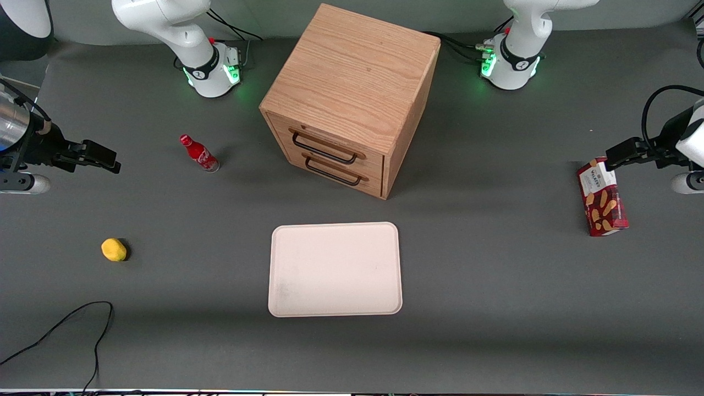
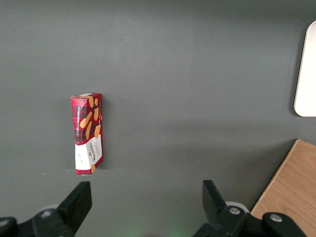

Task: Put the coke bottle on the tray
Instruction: 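Move the open right gripper over the red Coca-Cola bottle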

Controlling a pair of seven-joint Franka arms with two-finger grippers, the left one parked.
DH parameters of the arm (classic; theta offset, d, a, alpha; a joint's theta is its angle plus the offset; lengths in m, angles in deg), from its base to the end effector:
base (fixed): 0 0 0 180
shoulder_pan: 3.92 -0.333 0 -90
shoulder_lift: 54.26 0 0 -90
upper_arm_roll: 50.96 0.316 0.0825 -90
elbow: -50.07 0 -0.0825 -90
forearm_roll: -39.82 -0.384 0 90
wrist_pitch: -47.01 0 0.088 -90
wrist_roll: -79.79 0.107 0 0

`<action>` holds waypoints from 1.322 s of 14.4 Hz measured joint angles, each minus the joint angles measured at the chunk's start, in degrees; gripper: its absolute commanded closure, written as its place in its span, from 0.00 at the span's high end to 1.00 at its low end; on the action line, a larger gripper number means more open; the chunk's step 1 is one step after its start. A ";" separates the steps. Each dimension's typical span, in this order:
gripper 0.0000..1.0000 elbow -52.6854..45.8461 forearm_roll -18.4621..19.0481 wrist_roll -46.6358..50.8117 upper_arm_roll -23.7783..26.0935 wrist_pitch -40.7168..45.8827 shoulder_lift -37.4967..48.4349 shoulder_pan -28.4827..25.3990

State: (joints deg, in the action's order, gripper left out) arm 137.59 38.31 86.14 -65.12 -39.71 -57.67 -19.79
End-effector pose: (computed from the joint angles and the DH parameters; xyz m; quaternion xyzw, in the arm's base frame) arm 0.5654 0.0241 0.6076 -0.9985 0.0402 0.0362 0.0034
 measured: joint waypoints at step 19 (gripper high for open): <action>1.00 48.57 1.97 -0.01 2.22 -23.97 21.69 -0.12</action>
State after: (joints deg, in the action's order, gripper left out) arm 186.16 40.28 86.13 -62.89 -63.68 -35.98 -19.90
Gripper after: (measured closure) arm 0.000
